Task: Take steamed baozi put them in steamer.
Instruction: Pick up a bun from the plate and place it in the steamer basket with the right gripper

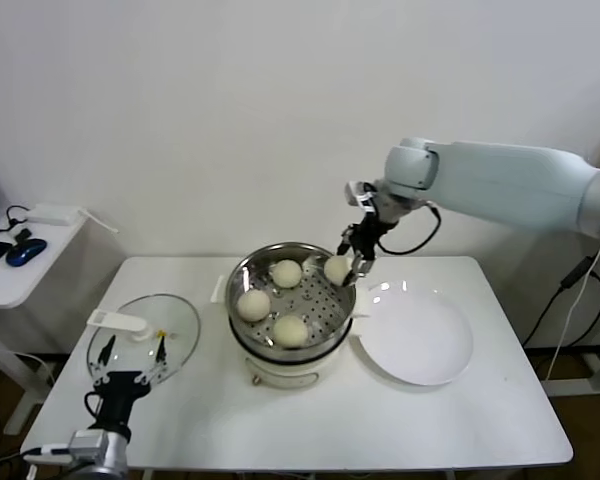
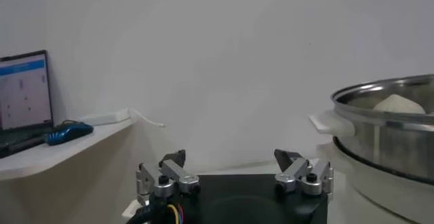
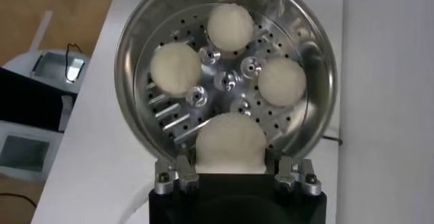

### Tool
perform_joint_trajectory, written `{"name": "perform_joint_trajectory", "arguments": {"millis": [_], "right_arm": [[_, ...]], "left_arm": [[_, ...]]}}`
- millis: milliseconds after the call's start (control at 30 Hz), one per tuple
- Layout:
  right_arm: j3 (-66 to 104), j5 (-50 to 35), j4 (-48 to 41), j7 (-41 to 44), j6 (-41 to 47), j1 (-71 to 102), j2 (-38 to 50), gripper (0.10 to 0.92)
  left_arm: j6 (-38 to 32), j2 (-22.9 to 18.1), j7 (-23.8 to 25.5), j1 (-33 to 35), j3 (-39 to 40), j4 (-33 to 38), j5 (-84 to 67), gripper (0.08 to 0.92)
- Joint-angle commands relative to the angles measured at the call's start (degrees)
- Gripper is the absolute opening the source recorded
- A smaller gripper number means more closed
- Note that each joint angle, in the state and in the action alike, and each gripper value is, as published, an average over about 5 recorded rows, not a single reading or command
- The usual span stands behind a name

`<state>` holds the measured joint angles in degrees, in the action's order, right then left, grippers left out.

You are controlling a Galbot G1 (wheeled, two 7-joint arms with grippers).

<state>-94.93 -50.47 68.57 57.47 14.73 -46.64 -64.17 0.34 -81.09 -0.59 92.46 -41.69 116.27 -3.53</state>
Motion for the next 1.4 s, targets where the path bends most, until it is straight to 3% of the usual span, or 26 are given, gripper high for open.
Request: {"name": "perform_joint_trajectory", "arguments": {"millis": [33, 733, 1400], "right_arm": [[-0.38, -0.38, -5.82, -0.84, 0.67, 5.78, -8.03, 0.653], [1.20, 4.24, -12.28, -0.09, 0.46, 11.49, -8.81, 0.669], [1.69, 4.44, -12.03, -0.05, 0.60, 12.08, -8.73, 0.679]], "left_arm": [[-0.12, 0.06, 0.12, 0.26, -0.27, 0.39, -0.55, 0.823], [-0.26, -0.10, -0.08, 0.20, -0.76, -0.95, -1.11, 0.823], [-0.26, 0.07, -0.10, 0.07, -0.74, -1.30, -1.06, 0.823]]}}
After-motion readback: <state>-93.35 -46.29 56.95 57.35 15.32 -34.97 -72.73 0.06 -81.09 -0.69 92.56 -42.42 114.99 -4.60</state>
